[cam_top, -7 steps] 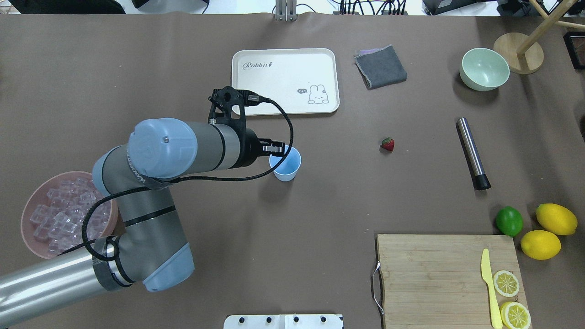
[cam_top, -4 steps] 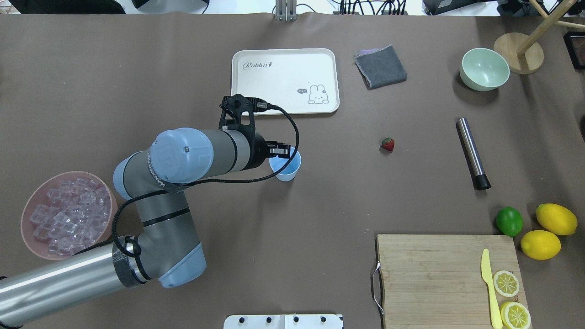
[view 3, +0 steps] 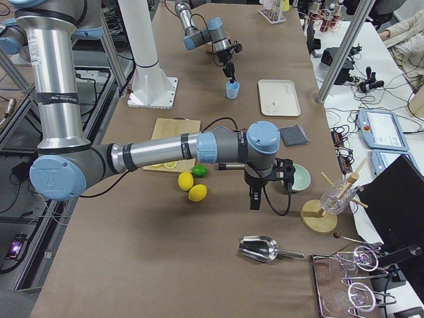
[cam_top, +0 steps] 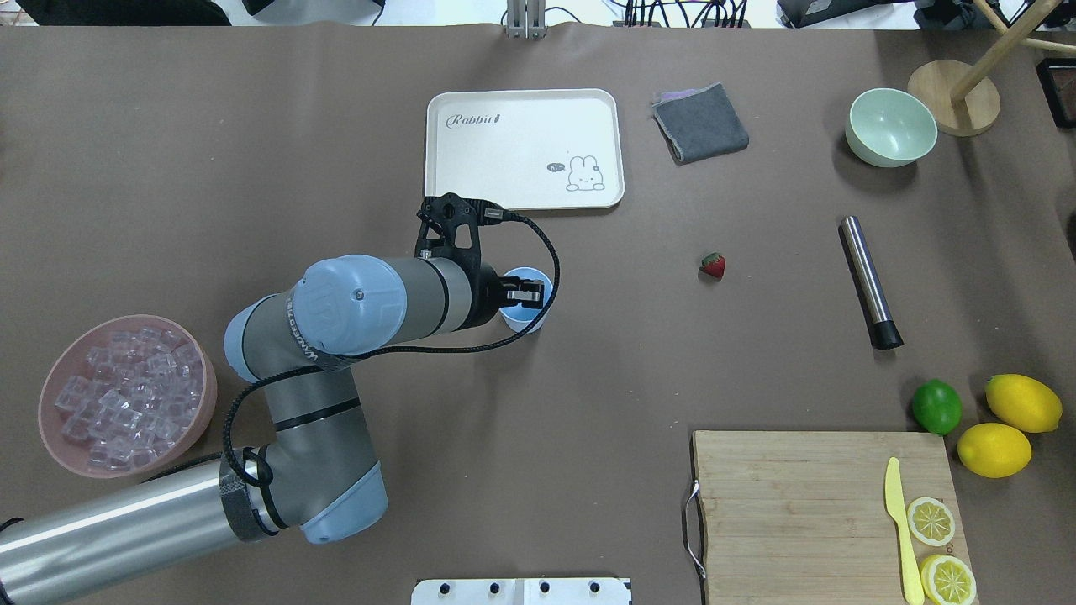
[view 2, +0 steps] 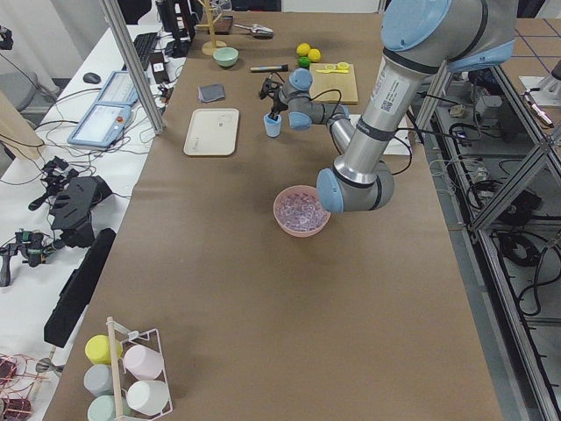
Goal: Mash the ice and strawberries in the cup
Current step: 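Open the left gripper to drop the ice cube into the cup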
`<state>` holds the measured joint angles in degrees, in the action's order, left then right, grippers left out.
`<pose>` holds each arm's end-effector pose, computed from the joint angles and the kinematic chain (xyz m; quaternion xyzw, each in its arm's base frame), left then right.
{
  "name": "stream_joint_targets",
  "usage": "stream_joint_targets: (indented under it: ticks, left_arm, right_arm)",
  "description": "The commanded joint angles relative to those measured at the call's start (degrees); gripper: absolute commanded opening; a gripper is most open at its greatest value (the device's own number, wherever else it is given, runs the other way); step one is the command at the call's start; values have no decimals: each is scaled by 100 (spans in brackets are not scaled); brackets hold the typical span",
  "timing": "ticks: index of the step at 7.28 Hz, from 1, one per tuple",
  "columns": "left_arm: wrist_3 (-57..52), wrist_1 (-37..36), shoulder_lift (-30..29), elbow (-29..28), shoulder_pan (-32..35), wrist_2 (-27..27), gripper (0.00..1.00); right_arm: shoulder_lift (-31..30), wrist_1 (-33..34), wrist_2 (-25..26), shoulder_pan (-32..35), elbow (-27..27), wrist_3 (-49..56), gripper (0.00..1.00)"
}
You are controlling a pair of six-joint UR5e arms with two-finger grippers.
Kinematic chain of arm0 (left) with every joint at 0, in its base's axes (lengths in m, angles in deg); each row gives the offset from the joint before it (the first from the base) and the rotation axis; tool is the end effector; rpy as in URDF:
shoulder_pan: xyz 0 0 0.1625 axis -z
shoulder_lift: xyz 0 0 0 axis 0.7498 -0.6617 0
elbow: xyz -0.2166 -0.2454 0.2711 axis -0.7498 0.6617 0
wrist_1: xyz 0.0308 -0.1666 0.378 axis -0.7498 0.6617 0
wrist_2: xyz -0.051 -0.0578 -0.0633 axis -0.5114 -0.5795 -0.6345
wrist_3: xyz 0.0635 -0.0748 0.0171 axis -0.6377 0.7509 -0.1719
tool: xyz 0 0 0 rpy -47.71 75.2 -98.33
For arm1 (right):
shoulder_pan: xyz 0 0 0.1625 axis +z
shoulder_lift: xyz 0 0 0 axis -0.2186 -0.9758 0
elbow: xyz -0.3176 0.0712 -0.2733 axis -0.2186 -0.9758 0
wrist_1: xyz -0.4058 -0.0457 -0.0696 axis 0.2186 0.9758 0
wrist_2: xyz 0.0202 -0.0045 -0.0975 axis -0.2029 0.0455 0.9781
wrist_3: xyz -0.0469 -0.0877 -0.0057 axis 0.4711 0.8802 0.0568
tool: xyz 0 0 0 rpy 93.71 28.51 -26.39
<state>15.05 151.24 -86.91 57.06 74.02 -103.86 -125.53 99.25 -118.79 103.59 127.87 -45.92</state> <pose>0.5583 -0.4114 0.1874 0.2496 0.5615 -0.0060 0.7889 0.0720 -0.5206 0.5627 0.0251 -0.3809 0.0377 0.9235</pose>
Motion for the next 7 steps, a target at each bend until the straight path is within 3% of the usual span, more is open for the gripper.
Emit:
stream_joint_targets:
  ticks: [1,4,6,7]
  left_arm:
    - [24,-32,15,-3,-22,188,97]
    - [-19,-407,68,241,205,111,97]
    - [-333,-2045,618,1509,836,-869,97]
    - [-867,-2802,996,2187,1135,-1092,97]
  right_arm:
    - [0,0,-9,0,9,0,100]
    - [52,0,-9,0,1,-9,100]
    - [70,0,-26,0,18,-70,100]
    - [79,-9,-35,0,18,-70,100]
